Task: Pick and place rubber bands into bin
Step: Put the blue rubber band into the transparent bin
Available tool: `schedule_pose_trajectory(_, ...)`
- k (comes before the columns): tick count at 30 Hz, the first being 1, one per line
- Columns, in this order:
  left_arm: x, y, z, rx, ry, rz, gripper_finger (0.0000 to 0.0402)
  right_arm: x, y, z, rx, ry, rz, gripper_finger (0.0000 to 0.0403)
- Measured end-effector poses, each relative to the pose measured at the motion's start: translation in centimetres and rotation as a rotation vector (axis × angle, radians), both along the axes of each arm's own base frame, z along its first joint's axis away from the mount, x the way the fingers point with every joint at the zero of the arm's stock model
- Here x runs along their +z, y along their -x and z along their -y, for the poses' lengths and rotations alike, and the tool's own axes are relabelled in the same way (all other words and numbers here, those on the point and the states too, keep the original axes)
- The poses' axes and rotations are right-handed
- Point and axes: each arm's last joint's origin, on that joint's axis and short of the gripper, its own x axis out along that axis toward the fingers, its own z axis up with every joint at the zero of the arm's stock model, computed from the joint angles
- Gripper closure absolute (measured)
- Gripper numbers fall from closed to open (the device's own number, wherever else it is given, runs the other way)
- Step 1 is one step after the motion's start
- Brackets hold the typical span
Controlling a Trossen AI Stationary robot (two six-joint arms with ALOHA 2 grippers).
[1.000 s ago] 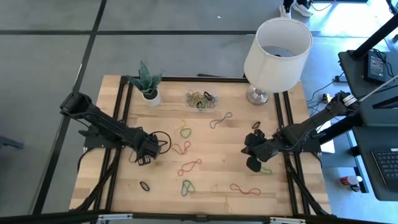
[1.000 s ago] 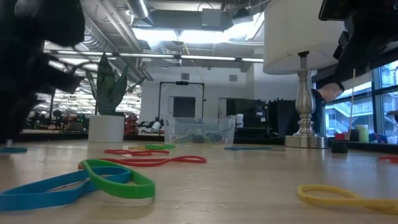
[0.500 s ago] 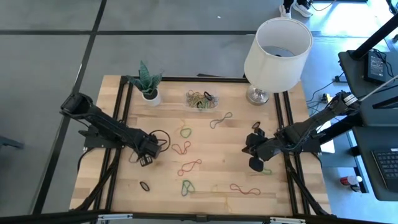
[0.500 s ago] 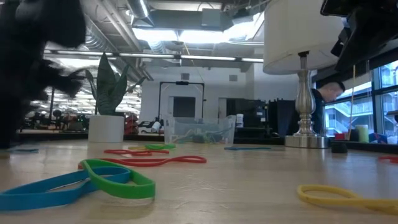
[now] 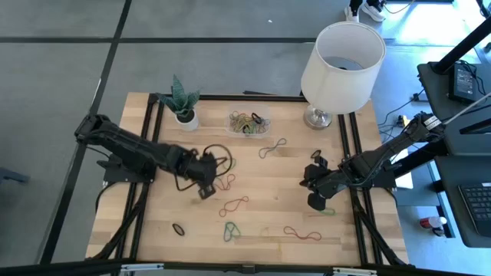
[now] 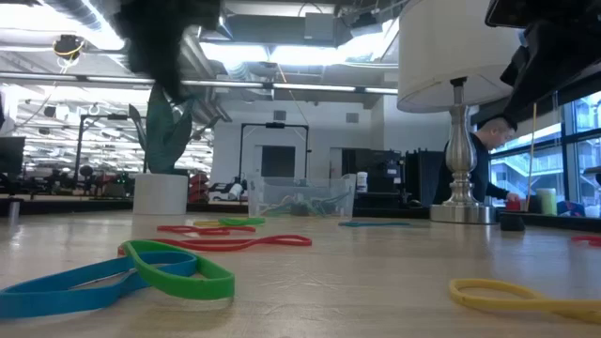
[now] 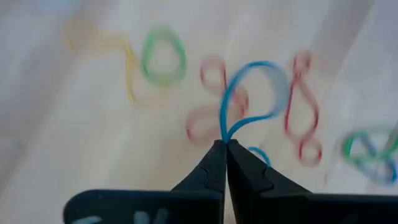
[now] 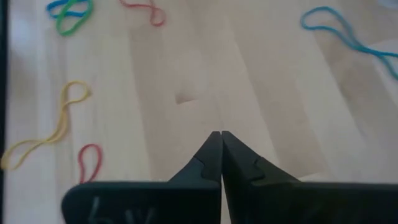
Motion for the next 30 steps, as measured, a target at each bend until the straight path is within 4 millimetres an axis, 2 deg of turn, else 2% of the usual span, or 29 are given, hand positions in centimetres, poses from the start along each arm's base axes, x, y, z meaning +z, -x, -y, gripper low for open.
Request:
schedule_pose_trajectory(3, 2.1, -1.7, -1.8, -0.005, -0.037, 0.055, 0.0399, -0.5, 0.1, 0.1, -0.012, -0.009, 0.02, 0.0401)
schedule_pose_trajectory(9, 4.5, -6.1, -6.8, -0.089, -0.143, 0.077, 0.04, -3.9, 1.2, 0.7, -0.091, -0.115, 0.083, 0.0401)
schedule_pose_trajectory(13, 5.3, -9.2, -11.1, -0.147, -0.243, 0.06, 0.04, -5.6, 2.0, 1.2, -0.186, -0.215, 0.112, 0.0401)
schedule_pose_trajectory(17, 5.8, -11.9, -15.9, -0.15, -0.317, 0.073, 0.04, -6.6, 2.3, 1.4, -0.256, -0.282, 0.125, 0.0402)
schedule_pose_trajectory(20, 5.0, -13.4, -19.4, -0.166, -0.333, 0.086, 0.04, -6.8, 2.4, 1.5, -0.305, -0.313, 0.128, 0.0402)
schedule_pose_trajectory(23, 3.3, -14.3, -22.3, -0.183, -0.306, 0.093, 0.04, -6.8, 2.3, 1.7, -0.363, -0.311, 0.159, 0.0402)
schedule_pose_trajectory(27, -0.1, -15.0, -25.1, -0.209, -0.256, 0.041, 0.04, -6.7, 2.1, 2.0, -0.436, -0.323, 0.186, 0.0402)
schedule_pose_trajectory(30, -2.9, -15.5, -26.3, -0.253, -0.236, -0.016, 0.04, -6.7, 2.0, 2.4, -0.469, -0.333, 0.193, 0.0402)
